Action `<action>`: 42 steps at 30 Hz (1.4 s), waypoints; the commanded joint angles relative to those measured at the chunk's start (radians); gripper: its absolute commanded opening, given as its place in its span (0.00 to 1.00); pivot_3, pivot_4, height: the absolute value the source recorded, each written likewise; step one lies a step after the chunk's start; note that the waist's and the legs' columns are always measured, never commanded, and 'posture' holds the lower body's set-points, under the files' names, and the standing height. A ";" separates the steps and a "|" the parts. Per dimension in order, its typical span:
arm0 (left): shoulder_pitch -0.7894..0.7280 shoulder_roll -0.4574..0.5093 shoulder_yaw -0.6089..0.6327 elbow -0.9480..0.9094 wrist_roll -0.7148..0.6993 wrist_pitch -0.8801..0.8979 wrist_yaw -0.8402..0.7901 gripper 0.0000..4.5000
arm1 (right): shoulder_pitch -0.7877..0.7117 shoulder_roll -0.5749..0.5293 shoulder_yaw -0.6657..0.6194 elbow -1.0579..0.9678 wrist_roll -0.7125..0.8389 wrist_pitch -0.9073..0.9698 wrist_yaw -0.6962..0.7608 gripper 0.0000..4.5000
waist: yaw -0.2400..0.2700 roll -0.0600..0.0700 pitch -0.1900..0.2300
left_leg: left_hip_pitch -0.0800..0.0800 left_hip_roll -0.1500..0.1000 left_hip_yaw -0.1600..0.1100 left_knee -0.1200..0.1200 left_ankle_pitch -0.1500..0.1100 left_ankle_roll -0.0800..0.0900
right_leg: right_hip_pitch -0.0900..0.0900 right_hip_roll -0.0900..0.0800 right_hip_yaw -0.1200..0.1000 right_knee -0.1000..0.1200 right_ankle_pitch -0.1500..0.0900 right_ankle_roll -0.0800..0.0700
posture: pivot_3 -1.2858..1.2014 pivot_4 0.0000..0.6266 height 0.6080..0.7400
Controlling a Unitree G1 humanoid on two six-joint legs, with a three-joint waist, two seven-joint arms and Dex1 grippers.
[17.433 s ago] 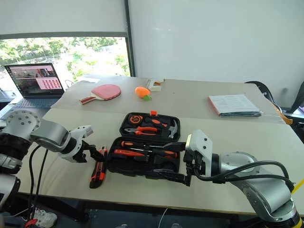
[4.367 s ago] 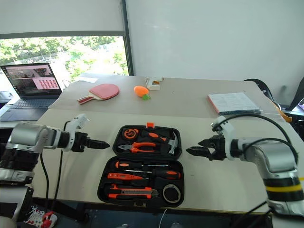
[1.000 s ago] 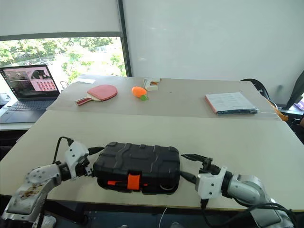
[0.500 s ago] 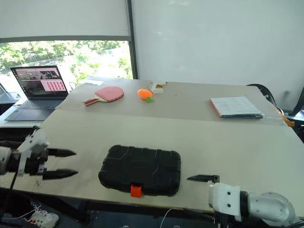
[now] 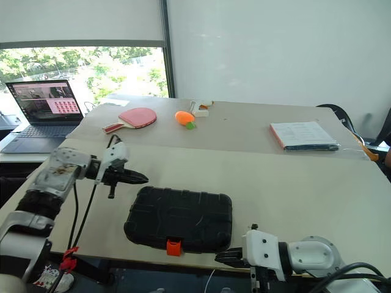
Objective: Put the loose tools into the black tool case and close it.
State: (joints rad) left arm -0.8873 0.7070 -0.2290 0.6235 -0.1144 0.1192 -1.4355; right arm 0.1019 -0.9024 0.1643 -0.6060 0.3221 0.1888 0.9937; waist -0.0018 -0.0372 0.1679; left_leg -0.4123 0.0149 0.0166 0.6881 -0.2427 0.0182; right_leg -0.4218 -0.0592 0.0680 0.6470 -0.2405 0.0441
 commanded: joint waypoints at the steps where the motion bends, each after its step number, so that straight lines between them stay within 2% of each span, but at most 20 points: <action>1: -0.054 -0.032 -0.018 0.051 0.043 -0.069 -0.007 0.02 | -0.044 0.027 0.035 0.022 -0.029 0.004 0.008 0.00 | -0.001 0.000 0.000 | -0.001 0.000 -0.001 0.001 0.000 0.000 | 0.000 0.000 0.000 0.000 0.000 0.000 | 0.52 0.24 0.98; 7: -0.030 -0.071 -0.041 0.014 0.047 -0.059 -0.065 0.02 | -0.122 0.078 0.037 0.088 -0.071 0.032 -0.034 0.00 | -0.011 0.000 0.000 | -0.002 0.000 -0.001 0.006 -0.001 0.001 | 0.000 0.000 -0.001 0.001 0.001 0.001 | 0.52 0.24 0.98; 13: 0.086 -0.035 -0.034 -0.177 -0.001 0.042 -0.133 0.02 | -0.196 0.117 -0.019 0.176 -0.102 0.030 -0.080 0.00 | -0.021 0.000 0.000 | -0.002 0.001 -0.001 0.007 -0.001 0.001 | 0.001 0.001 0.001 0.001 0.003 0.002 | 0.52 0.24 0.98; 18: 0.181 0.001 -0.009 -0.301 -0.020 0.119 -0.110 0.02 | -0.244 0.137 -0.048 0.240 -0.114 0.035 -0.098 0.00 | -0.018 0.001 0.000 | -0.002 0.001 -0.003 0.007 -0.001 0.001 | 0.000 0.001 0.001 0.002 0.003 0.001 | 0.52 0.24 0.98; 22: 0.195 0.012 0.061 -0.278 0.004 0.092 0.017 0.02 | -0.208 0.110 -0.067 0.218 -0.101 0.034 -0.067 0.00 | -0.012 0.001 0.000 | -0.002 0.001 -0.004 0.007 -0.001 0.001 | 0.000 0.000 0.000 0.002 0.003 0.001 | 0.52 0.24 0.98; 25: 0.140 0.009 0.125 -0.269 -0.060 0.192 0.053 0.02 | -0.152 0.087 -0.093 0.171 -0.067 0.046 -0.040 0.00 | -0.008 0.001 0.000 | -0.002 0.001 -0.004 0.007 -0.001 0.001 | 0.000 0.000 0.000 0.002 0.003 0.002 | 0.52 0.24 0.98; 28: 0.097 0.023 0.160 -0.372 -0.172 0.387 0.010 0.02 | -0.091 0.070 -0.112 0.129 -0.040 0.057 -0.022 0.00 | -0.009 0.000 0.000 | -0.003 0.001 -0.004 0.008 -0.001 0.001 | 0.000 0.000 -0.001 0.002 0.003 0.002 | 0.52 0.24 0.98; 30: 0.075 0.012 0.160 -0.428 -0.221 0.455 -0.004 0.02 | -0.070 0.063 -0.102 0.118 -0.043 0.053 -0.012 0.00 | -0.009 0.000 0.000 | -0.003 0.001 -0.005 0.008 -0.001 0.001 | 0.000 0.000 -0.001 0.002 0.003 0.002 | 0.52 0.24 0.98; 37: 0.055 -0.058 0.005 -0.552 -0.221 0.478 -0.034 0.02 | -0.093 0.061 -0.057 0.100 -0.034 0.072 0.040 0.00 | -0.013 0.001 0.000 | -0.002 0.000 -0.005 0.007 -0.001 0.001 | 0.001 0.000 -0.001 0.002 0.003 0.002 | 0.52 0.24 0.98; 42: 0.089 -0.056 -0.131 -0.547 -0.113 0.337 -0.057 0.02 | -0.152 0.082 -0.008 0.094 -0.021 0.109 0.066 0.00 | -0.017 0.001 0.000 | -0.002 0.001 -0.004 0.007 -0.001 0.001 | 0.000 0.002 0.000 0.002 0.004 0.001 | 0.52 0.24 0.98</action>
State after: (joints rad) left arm -0.8105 0.6381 -0.3389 0.0947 -0.2612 0.5182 -1.4767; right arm -0.0246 -0.8311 0.1488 -0.4826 0.2796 0.2841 1.0498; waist -0.0185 -0.0364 0.1678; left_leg -0.4140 0.0157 0.0127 0.6951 -0.2432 0.0193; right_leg -0.4214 -0.0575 0.0681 0.6492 -0.2368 0.0450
